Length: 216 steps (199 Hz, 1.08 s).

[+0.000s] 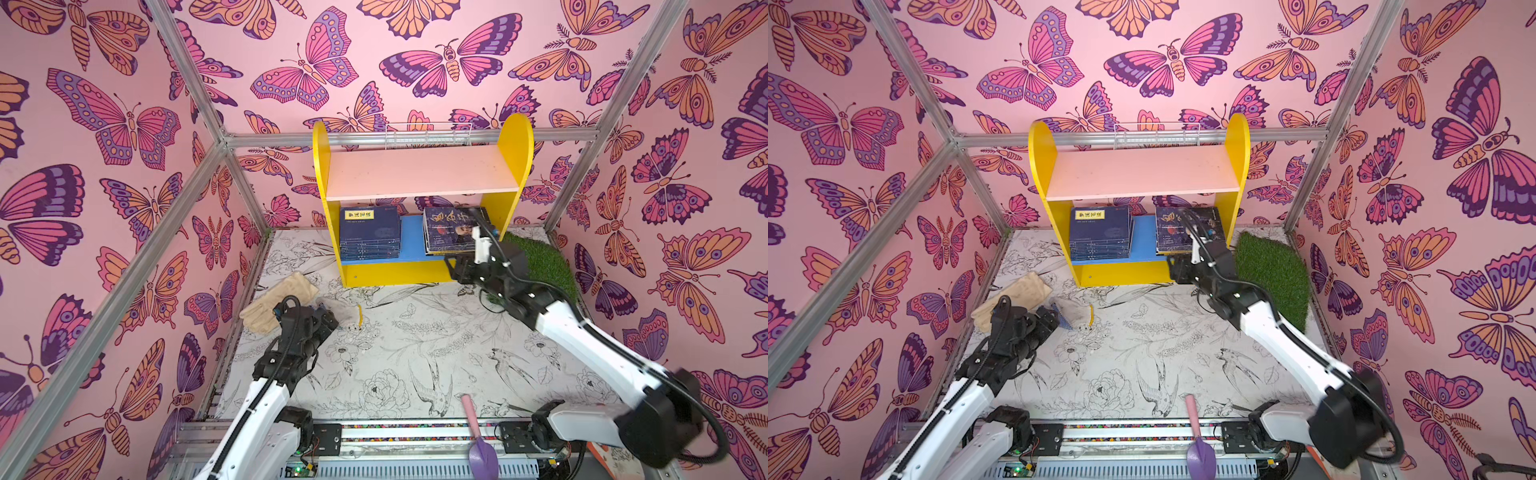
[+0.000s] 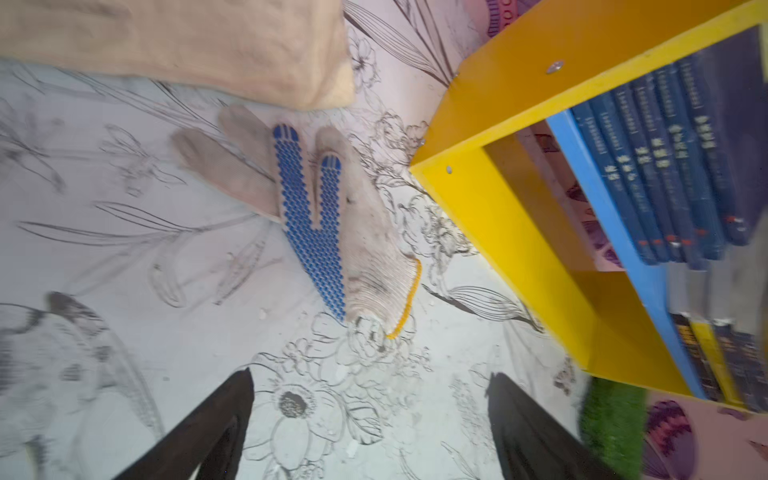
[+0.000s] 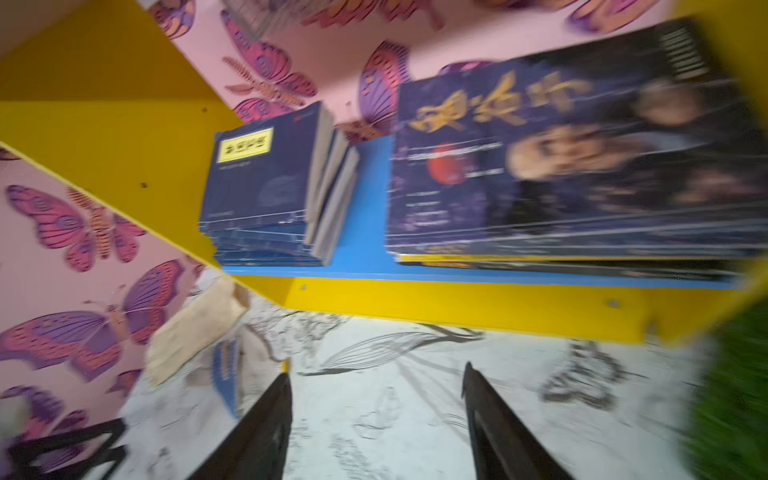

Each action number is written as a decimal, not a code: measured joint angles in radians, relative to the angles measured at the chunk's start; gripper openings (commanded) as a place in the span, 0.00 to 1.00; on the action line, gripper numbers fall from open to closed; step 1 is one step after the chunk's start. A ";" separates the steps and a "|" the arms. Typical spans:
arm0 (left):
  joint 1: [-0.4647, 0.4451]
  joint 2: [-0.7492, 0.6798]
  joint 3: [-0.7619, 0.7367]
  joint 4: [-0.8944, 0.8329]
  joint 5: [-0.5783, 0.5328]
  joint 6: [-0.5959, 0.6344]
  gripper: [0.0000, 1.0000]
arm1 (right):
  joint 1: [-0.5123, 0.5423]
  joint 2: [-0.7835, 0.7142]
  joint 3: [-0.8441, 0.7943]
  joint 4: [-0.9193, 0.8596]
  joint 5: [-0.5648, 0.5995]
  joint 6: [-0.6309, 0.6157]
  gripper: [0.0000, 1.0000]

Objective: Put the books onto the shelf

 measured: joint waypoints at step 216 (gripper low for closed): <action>0.000 0.637 -0.081 0.919 -0.485 0.829 0.99 | -0.323 0.151 -0.555 0.629 0.290 -0.372 0.99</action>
